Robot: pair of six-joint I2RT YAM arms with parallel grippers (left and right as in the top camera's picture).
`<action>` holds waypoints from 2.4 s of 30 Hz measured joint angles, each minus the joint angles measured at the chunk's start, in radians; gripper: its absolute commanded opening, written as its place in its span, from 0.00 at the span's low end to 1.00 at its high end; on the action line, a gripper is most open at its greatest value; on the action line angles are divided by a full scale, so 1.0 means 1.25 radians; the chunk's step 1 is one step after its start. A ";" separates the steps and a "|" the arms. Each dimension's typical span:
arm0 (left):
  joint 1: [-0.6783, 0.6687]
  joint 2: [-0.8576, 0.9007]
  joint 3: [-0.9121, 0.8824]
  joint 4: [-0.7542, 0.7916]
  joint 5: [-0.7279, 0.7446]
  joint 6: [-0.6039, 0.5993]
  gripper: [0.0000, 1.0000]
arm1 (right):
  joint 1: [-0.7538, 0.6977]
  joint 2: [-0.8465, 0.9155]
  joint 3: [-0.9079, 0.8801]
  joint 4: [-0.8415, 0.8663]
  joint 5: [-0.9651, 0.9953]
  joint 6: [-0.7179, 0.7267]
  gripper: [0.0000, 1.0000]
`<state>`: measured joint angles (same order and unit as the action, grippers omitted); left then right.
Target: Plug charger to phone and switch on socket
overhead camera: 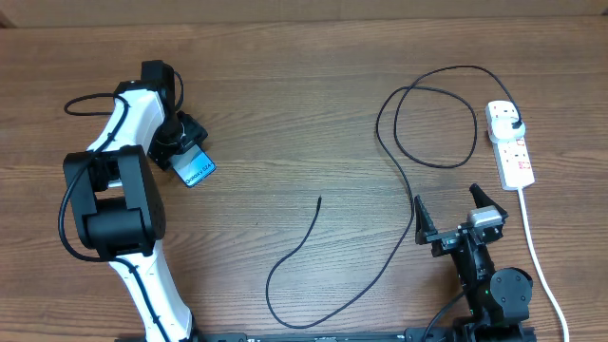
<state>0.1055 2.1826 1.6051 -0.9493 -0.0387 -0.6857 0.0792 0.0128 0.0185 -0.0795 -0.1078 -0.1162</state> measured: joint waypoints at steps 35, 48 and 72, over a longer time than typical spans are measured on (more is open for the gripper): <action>0.000 0.000 0.000 0.000 0.000 0.000 0.08 | 0.000 0.000 0.000 0.000 0.000 0.000 1.00; 0.000 0.000 0.000 0.001 0.000 0.000 0.04 | 0.000 0.000 0.000 0.000 0.000 0.000 1.00; 0.000 0.002 0.118 -0.134 0.000 0.007 0.04 | 0.000 0.000 0.000 0.000 0.000 0.000 1.00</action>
<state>0.1055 2.1845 1.7527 -1.1168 -0.0391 -0.6773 0.0792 0.0128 0.0185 -0.0795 -0.1078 -0.1162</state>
